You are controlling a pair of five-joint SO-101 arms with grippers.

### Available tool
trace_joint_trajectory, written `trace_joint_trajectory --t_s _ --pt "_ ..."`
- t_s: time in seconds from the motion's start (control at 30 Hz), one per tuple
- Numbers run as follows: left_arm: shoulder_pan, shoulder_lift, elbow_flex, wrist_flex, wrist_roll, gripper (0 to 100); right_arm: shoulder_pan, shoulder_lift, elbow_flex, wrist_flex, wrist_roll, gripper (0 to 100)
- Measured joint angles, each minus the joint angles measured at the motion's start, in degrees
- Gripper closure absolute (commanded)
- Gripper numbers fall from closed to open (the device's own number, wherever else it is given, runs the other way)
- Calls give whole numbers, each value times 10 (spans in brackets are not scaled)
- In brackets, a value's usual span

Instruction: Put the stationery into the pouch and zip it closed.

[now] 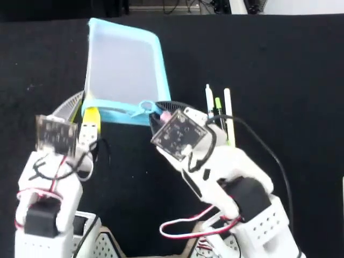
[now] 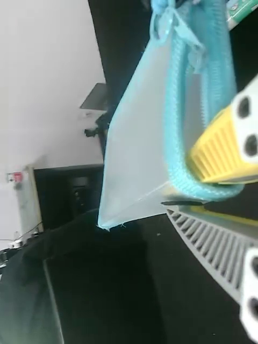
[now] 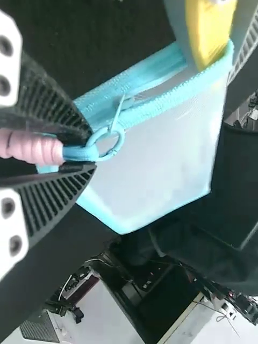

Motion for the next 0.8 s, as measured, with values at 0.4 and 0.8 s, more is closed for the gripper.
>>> trace_joint_trajectory --t_s 0.4,0.8 --pt "2 278 -273 213 69 970 9 17 -11 0 1 988" --pt "2 450 -421 433 56 970 7 22 -28 54 1 988"
